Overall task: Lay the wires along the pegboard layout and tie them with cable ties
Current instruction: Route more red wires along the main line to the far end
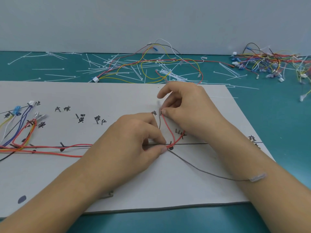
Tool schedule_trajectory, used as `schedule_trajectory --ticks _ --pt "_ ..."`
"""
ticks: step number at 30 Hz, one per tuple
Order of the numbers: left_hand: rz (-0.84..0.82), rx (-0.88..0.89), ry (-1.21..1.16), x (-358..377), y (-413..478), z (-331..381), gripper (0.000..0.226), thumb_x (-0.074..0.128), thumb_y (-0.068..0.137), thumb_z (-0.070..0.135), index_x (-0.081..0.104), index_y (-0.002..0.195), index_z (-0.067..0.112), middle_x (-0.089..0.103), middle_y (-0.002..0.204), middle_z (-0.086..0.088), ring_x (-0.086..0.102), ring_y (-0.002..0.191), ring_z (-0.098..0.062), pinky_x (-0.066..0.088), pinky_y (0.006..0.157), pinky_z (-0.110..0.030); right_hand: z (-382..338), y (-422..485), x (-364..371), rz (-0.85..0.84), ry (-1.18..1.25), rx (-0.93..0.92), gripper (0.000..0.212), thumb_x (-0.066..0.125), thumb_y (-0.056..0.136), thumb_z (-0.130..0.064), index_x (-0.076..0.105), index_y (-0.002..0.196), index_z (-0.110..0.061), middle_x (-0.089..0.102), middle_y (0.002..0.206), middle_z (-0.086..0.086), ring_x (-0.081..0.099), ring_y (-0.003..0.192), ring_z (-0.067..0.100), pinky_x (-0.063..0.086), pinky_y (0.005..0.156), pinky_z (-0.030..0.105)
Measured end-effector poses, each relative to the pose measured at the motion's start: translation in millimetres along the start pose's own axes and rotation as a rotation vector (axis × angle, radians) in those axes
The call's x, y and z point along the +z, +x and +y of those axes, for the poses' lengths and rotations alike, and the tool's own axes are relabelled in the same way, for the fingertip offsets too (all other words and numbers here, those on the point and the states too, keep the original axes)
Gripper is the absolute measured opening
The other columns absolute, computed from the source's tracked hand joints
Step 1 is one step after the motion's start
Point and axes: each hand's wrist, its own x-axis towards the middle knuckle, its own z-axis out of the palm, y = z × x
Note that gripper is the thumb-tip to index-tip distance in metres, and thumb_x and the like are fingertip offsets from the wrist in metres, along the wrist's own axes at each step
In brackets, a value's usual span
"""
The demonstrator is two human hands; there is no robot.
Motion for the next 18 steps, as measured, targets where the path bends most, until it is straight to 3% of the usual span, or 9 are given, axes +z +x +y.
schedule_trajectory --ticks 3,7,12,15,18 --pt "-0.025 0.018 0.010 -1 0 1 0.005 0.086 0.083 0.025 0.083 0.081 0.028 0.063 0.082 0.013 0.063 0.069 -0.012 0.047 0.063 -0.022 -1 1 0 -0.036 -0.047 -0.022 0.028 0.069 0.083 -0.002 0.080 0.097 -0.024 0.075 0.079 -0.007 0.068 0.074 0.005 0.054 0.073 0.018" --pt "-0.043 0.041 0.012 -1 1 0 0.005 0.085 0.084 0.023 0.082 0.081 0.027 0.062 0.081 0.010 0.061 0.069 -0.012 0.044 0.061 -0.021 -2 0 1 -0.075 -0.093 -0.011 0.032 0.061 0.085 -0.006 0.081 0.101 -0.026 0.073 0.079 -0.008 0.064 0.071 0.007 0.047 0.062 0.011" --pt "-0.064 0.047 0.021 -1 1 1 0.005 0.082 0.087 0.021 0.082 0.083 0.026 0.061 0.082 0.010 0.058 0.074 -0.010 0.042 0.064 -0.021 -9 -6 -11 -0.107 -0.108 0.004 0.026 0.067 0.087 -0.013 0.076 0.106 -0.027 0.072 0.086 -0.009 0.064 0.076 0.006 0.052 0.073 0.024" --pt "-0.051 0.034 0.021 -1 1 2 0.004 0.083 0.085 0.023 0.083 0.082 0.026 0.059 0.079 0.010 0.058 0.071 -0.010 0.040 0.062 -0.018 -17 -20 -38 -0.189 -0.117 0.001 0.009 0.078 0.082 -0.037 0.076 0.086 -0.029 0.071 0.075 -0.010 0.062 0.064 0.003 0.049 0.063 0.027" --pt "-0.048 0.022 0.027 0 1 4 0.004 0.083 0.086 0.026 0.082 0.083 0.028 0.057 0.077 0.010 0.057 0.072 -0.009 0.039 0.062 -0.019 -30 -44 -68 -0.431 -0.302 0.052 0.048 0.070 0.059 -0.076 0.072 0.084 -0.035 0.068 0.067 -0.019 0.060 0.055 -0.002 0.045 0.050 0.023"
